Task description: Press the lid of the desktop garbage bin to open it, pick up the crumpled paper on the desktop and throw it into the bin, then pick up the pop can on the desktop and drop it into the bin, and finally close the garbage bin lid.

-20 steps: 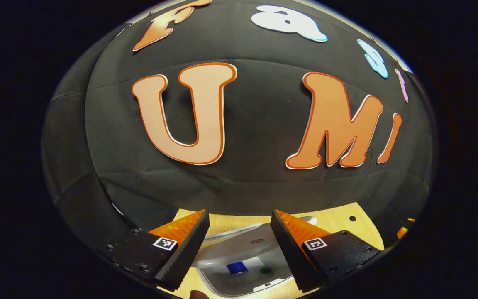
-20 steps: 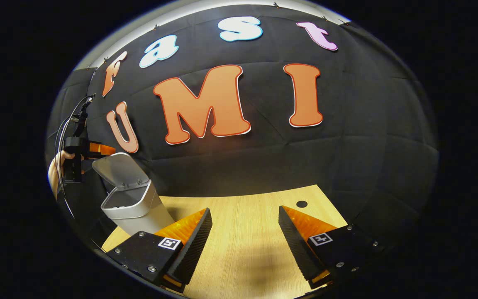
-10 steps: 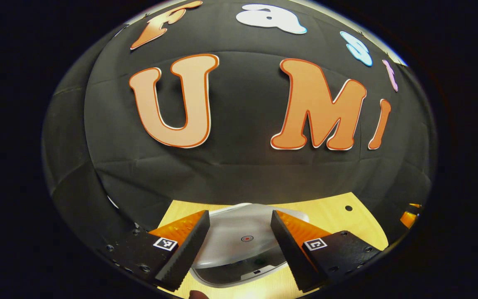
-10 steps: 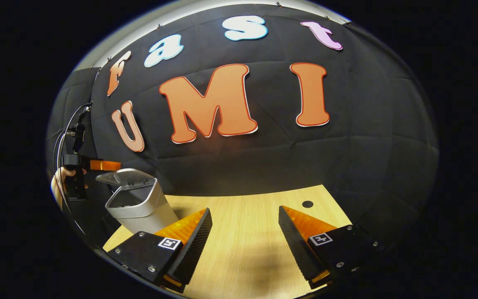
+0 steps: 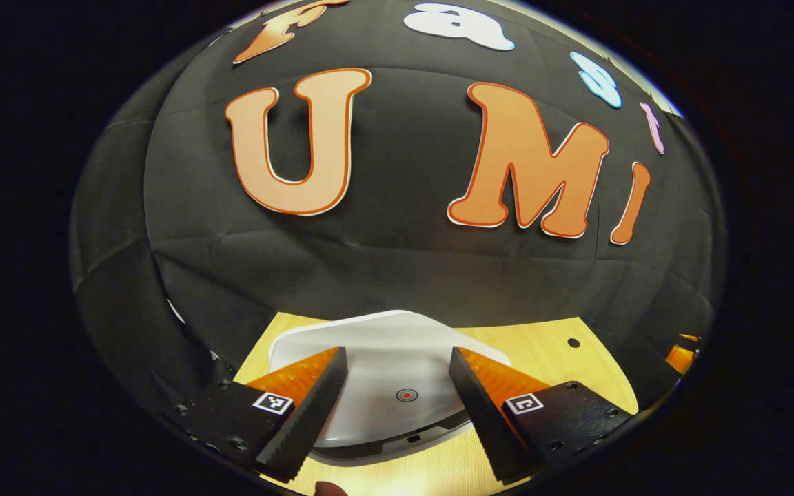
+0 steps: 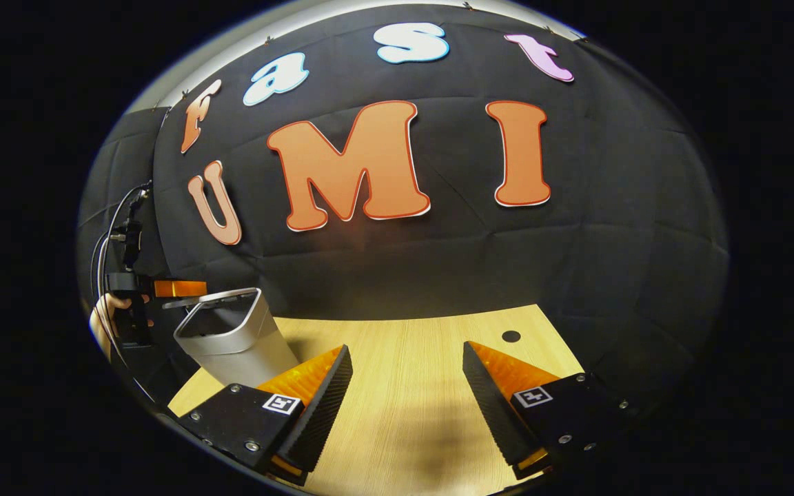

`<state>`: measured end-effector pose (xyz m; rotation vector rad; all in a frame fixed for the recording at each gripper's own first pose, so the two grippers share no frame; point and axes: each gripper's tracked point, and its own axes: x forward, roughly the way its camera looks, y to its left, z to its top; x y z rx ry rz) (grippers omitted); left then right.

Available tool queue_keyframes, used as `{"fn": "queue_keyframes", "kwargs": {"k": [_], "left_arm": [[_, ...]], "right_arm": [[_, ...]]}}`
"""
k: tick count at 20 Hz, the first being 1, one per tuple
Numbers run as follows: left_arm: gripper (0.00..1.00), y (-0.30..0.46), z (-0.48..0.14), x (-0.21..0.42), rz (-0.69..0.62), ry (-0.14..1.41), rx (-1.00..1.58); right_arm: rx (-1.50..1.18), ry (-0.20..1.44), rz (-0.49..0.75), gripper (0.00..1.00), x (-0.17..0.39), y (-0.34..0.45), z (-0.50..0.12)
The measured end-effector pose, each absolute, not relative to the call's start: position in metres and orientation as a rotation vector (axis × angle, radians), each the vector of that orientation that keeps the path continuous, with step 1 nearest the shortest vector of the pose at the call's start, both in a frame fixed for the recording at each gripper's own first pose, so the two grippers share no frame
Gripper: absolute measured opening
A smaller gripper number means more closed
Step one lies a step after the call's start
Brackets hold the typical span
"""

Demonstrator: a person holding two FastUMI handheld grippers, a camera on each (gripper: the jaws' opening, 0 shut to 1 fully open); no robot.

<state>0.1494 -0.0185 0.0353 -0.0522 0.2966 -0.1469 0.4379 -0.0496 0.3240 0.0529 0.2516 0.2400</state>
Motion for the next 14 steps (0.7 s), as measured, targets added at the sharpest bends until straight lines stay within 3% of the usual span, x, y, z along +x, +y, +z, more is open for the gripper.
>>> {"fn": "queue_keyframes", "kwargs": {"k": [8, 14], "left_arm": [[0.98, -0.018, -0.018, 0.143, -0.105, 0.368, 0.027], [0.98, -0.016, -0.017, 0.145, -0.113, 0.196, 0.116]], "right_arm": [[0.065, 0.277, 0.268, 0.96, 0.444, -0.042, 0.316], [0.061, 0.296, 0.263, 0.96, 0.446, -0.042, 0.307]]}}
